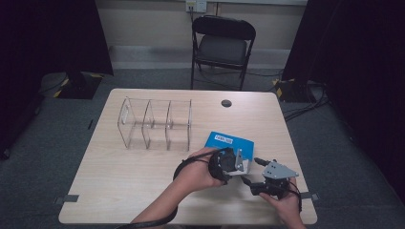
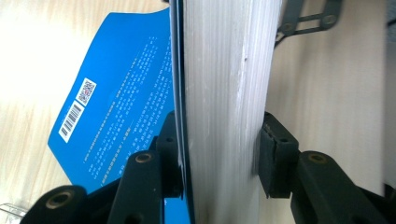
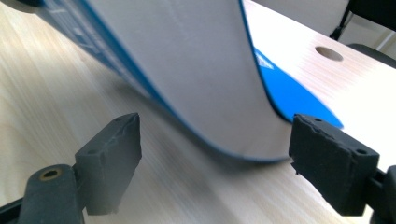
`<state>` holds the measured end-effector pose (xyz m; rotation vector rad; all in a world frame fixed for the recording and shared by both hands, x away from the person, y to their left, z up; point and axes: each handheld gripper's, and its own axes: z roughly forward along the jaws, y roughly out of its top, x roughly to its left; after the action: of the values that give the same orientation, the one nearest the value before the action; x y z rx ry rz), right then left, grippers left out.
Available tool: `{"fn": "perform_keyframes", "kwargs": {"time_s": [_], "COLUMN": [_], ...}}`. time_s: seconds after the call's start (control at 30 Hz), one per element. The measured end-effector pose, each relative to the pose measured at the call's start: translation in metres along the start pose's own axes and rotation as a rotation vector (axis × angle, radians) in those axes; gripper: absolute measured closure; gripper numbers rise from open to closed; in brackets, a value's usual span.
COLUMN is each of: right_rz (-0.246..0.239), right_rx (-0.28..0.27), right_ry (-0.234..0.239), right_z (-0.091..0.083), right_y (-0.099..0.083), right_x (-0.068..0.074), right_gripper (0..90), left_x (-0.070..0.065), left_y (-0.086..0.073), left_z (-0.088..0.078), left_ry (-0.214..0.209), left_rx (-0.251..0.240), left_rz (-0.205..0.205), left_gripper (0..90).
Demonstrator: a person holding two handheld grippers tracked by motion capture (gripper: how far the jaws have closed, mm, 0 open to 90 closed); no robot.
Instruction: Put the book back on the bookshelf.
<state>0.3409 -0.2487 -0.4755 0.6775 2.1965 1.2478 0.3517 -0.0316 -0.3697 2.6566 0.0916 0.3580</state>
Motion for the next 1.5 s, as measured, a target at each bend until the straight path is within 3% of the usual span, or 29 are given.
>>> {"fn": "perform_keyframes", "kwargs": {"time_s": [0.07, 0.2, 0.3, 0.33, 0.47, 0.5, 0.53, 0.67, 0.7, 0.8, 0.87, 0.97, 1.07, 1.23, 1.3, 1.5], "right_rz": [-0.027, -0.074, -0.099, -0.121, -0.119, -0.095, -0.102, -0.167, -0.185, -0.214, -0.194, -0.165, -0.142, -0.129, -0.119, -0.057], "right_rx": [-0.004, -0.003, -0.003, 0.003, 0.0, -0.006, -0.007, 0.002, 0.006, 0.009, 0.003, 0.003, 0.002, 0.007, 0.009, 0.008], "right_ry": [0.024, 0.033, 0.051, 0.046, 0.098, 0.13, 0.132, 0.132, 0.133, 0.15, 0.159, 0.173, 0.182, 0.194, 0.197, 0.216], "right_z": [0.0, 0.002, 0.004, 0.005, 0.013, 0.015, 0.017, 0.019, 0.018, 0.015, 0.012, 0.008, 0.006, 0.002, 0.001, -0.007], "right_y": [0.004, 0.013, 0.019, 0.021, 0.026, 0.026, 0.027, 0.03, 0.032, 0.037, 0.039, 0.041, 0.042, 0.042, 0.042, 0.045], "right_x": [0.001, 0.001, 0.001, 0.001, 0.002, 0.002, 0.004, 0.01, 0.01, 0.009, 0.006, 0.001, -0.003, -0.006, -0.006, -0.011], "right_gripper": [15.1, 15.0, 14.6, 14.6, 17.4, 20.9, 23.4, 35.8, 38.1, 42.5, 43.5, 44.1, 44.3, 44.3, 44.3, 44.7], "left_x": [-0.001, 0.001, 0.003, 0.003, 0.004, 0.005, 0.005, 0.006, 0.007, 0.008, 0.009, 0.014, 0.018, 0.025, 0.026, 0.028], "left_y": [0.002, 0.003, 0.004, 0.005, 0.008, 0.009, 0.009, 0.007, 0.006, 0.002, -0.001, -0.006, -0.012, -0.029, -0.035, -0.049], "left_z": [-0.003, -0.006, -0.01, -0.011, -0.017, -0.018, -0.019, -0.02, -0.02, -0.02, -0.023, -0.036, -0.048, -0.07, -0.075, -0.078], "left_ry": [-0.012, -0.03, -0.027, -0.032, -0.06, -0.06, -0.065, -0.079, -0.095, -0.116, -0.106, -0.076, -0.042, -0.023, -0.035, -0.025], "left_rx": [0.002, -0.001, 0.004, 0.002, -0.019, -0.025, -0.027, -0.027, -0.034, -0.083, -0.119, -0.156, -0.147, -0.174, -0.183, -0.165], "left_rz": [-0.003, -0.007, 0.016, 0.004, -0.013, -0.012, -0.014, 0.008, 0.016, -0.014, -0.045, -0.083, -0.099, -0.147, -0.179, -0.184], "left_gripper": [59.2, 59.2, 59.6, 59.7, 60.0, 60.1, 60.2, 59.4, 57.9, 47.0, 36.3, 29.6, 24.3, 21.5, 19.1, 17.6]}}
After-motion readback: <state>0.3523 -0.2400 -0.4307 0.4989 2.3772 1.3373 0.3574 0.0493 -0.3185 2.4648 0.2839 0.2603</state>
